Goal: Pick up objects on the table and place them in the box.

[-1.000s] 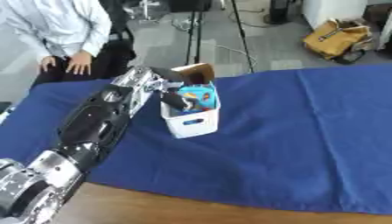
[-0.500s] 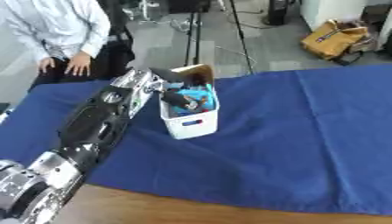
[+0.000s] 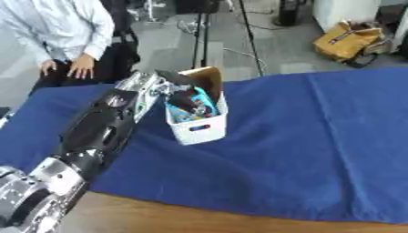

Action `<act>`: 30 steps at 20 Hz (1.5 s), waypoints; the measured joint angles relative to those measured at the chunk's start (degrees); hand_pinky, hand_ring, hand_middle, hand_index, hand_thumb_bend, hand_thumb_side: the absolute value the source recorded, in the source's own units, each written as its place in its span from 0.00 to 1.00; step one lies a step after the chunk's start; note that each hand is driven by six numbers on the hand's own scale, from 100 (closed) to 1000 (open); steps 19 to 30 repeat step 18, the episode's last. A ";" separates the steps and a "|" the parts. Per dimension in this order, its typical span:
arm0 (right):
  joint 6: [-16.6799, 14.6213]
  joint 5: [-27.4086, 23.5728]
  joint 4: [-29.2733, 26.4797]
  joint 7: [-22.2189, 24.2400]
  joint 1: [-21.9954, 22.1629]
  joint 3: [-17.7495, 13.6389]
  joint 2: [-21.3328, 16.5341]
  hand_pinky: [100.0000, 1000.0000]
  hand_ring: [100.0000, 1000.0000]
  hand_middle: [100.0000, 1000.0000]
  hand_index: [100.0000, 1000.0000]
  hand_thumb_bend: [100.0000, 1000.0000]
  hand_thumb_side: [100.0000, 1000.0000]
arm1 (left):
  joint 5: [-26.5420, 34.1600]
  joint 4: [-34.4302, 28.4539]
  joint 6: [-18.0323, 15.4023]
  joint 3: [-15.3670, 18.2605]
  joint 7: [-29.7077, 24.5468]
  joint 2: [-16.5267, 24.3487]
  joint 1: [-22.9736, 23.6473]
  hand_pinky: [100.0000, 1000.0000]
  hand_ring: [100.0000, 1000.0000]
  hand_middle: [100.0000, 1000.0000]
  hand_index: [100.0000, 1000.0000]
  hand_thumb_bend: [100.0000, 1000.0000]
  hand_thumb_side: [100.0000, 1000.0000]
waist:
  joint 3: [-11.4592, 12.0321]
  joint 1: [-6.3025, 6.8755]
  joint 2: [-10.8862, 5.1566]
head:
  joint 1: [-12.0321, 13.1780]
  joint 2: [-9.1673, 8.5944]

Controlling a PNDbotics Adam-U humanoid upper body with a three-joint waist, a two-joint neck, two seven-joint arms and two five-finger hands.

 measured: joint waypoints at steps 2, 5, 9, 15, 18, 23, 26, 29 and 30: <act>0.00 0.00 0.00 0.00 0.00 0.03 0.00 0.82 0.72 0.56 0.56 0.00 0.83 | -0.18 -0.02 0.09 0.02 -0.04 0.01 -0.15 1.00 1.00 1.00 1.00 0.49 0.99 | 0.05 0.01 -0.01 | 0.00 0.00; 0.00 0.00 0.00 0.00 0.00 0.19 0.00 0.82 0.72 0.56 0.56 0.00 0.83 | -0.62 -0.05 0.22 0.20 -0.08 0.03 -0.18 1.00 1.00 1.00 1.00 0.48 0.99 | 0.27 0.01 -0.04 | 0.00 0.00; 0.00 0.00 0.00 0.00 0.01 0.30 0.00 0.82 0.72 0.56 0.56 0.00 0.83 | -0.66 -0.34 0.21 0.39 -0.08 0.03 -0.59 1.00 1.00 1.00 1.00 0.45 0.98 | 0.41 0.01 -0.08 | 0.00 0.01; 0.00 0.00 0.00 0.00 0.02 0.31 0.00 0.82 0.72 0.56 0.56 0.00 0.83 | 0.67 -1.04 -0.13 0.92 -0.56 0.04 -1.35 1.00 1.00 1.00 1.00 0.41 0.98 | 0.62 0.09 -0.50 | -0.01 0.02; 0.00 0.00 0.00 0.00 0.02 0.31 0.00 0.82 0.72 0.56 0.56 0.00 0.83 | 1.91 -1.43 -0.48 1.04 -1.34 0.04 -1.67 1.00 1.00 1.00 1.00 0.39 0.98 | 0.62 0.11 -0.61 | -0.01 0.05; 0.00 0.00 0.00 0.00 0.02 0.31 0.00 0.82 0.72 0.56 0.56 0.00 0.83 | 1.91 -1.43 -0.48 1.04 -1.34 0.04 -1.67 1.00 1.00 1.00 1.00 0.39 0.98 | 0.62 0.11 -0.61 | -0.01 0.05; 0.00 0.00 0.00 0.00 0.02 0.31 0.00 0.82 0.72 0.56 0.56 0.00 0.83 | 1.91 -1.43 -0.48 1.04 -1.34 0.04 -1.67 1.00 1.00 1.00 1.00 0.39 0.98 | 0.62 0.11 -0.61 | -0.01 0.05; 0.00 0.00 0.00 0.00 0.02 0.31 0.00 0.82 0.72 0.56 0.56 0.00 0.83 | 1.91 -1.43 -0.48 1.04 -1.34 0.04 -1.67 1.00 1.00 1.00 1.00 0.39 0.98 | 0.62 0.11 -0.61 | -0.01 0.05; 0.00 0.00 0.00 0.00 0.02 0.31 0.00 0.82 0.72 0.56 0.56 0.00 0.83 | 1.91 -1.43 -0.48 1.04 -1.34 0.04 -1.67 1.00 1.00 1.00 1.00 0.39 0.98 | 0.62 0.11 -0.61 | -0.01 0.05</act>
